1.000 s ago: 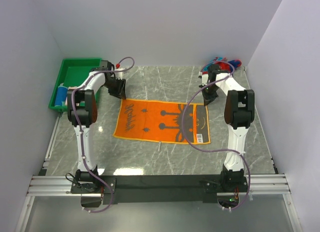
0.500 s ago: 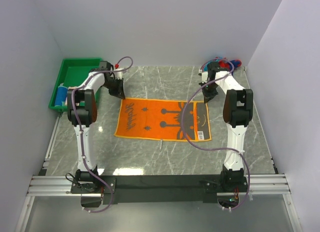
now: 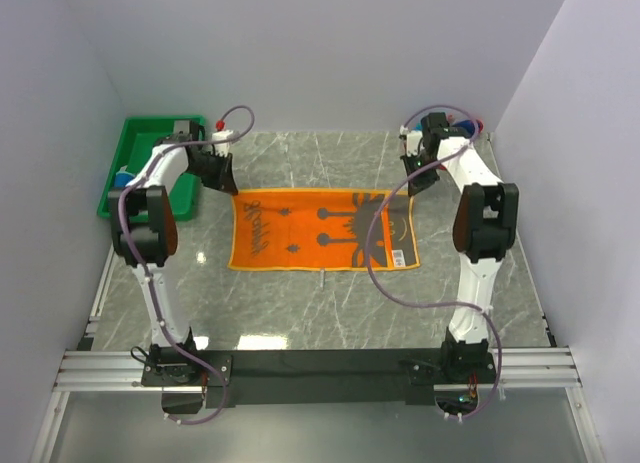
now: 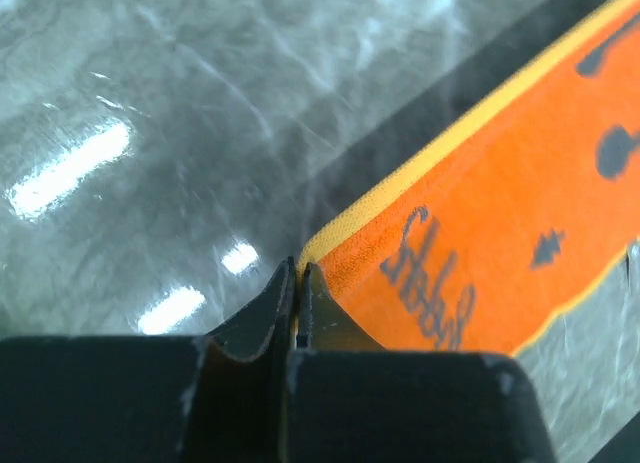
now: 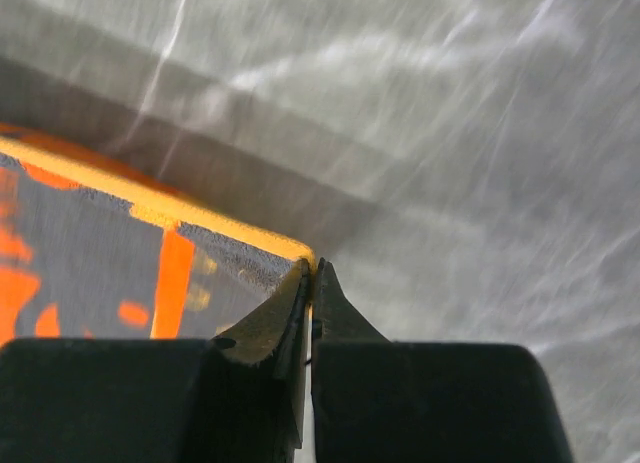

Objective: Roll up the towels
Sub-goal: Fold the towel

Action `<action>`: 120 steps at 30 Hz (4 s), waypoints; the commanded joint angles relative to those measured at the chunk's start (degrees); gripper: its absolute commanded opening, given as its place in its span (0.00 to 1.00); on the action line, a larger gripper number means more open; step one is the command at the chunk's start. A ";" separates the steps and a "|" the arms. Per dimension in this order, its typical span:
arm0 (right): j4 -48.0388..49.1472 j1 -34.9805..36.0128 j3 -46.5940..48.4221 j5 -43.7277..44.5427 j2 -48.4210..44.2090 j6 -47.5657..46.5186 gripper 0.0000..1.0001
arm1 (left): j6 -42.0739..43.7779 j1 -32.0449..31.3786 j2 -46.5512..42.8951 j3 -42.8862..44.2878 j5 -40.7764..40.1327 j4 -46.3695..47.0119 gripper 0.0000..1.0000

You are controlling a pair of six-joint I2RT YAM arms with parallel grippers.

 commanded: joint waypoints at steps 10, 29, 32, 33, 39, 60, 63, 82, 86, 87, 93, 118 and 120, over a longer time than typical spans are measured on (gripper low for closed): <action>-0.71 -0.96 -22.28 -0.03 -17.41 -5.81 0.00 | 22.23 1.25 -18.23 -20.44 -0.98 -3.85 0.01; 4.31 2.02 -31.79 0.76 -15.21 -2.91 0.00 | 9.40 0.02 -19.12 -33.30 -7.23 5.30 0.01; 2.91 1.94 -29.77 1.37 -16.18 -3.26 0.00 | 9.40 0.11 -20.00 -31.55 -7.15 2.93 0.01; 2.38 1.94 -29.41 1.38 -16.53 -3.43 0.00 | 9.58 0.11 -20.35 -30.76 -6.88 1.53 0.01; -0.61 1.94 -28.62 0.94 -19.96 -4.66 0.00 | 10.89 0.63 -22.81 -29.43 -6.80 -2.44 0.01; 3.69 2.46 -35.83 1.64 -18.20 -4.40 0.05 | 11.25 0.90 -20.97 -36.38 -7.14 0.55 0.09; 2.02 2.38 -35.30 0.59 -20.04 -4.93 0.36 | 13.26 0.99 -22.54 -35.67 -4.95 -2.43 0.26; -1.24 8.25 -24.32 -5.57 -18.30 0.34 0.31 | 8.70 -0.58 -27.65 -31.81 -1.69 0.10 0.40; 1.23 10.89 -25.45 -2.50 -16.01 1.49 0.30 | 5.19 -3.84 -24.84 -31.98 -5.20 3.35 0.40; 1.75 11.25 -25.72 -1.97 -15.22 1.83 0.29 | 4.66 -4.28 -24.31 -32.15 -5.73 3.62 0.39; 0.79 12.05 -27.56 -1.70 -14.42 1.05 0.27 | 4.92 -5.69 -22.37 -34.00 -7.23 3.18 0.34; -4.75 15.55 -37.05 -3.19 -25.85 -7.13 0.21 | 15.55 -6.31 -31.51 -43.32 -6.97 -6.31 0.13; -5.10 16.79 -38.99 -3.72 -25.76 -7.48 0.21 | 15.46 -6.31 -31.86 -43.41 -7.06 -6.40 0.13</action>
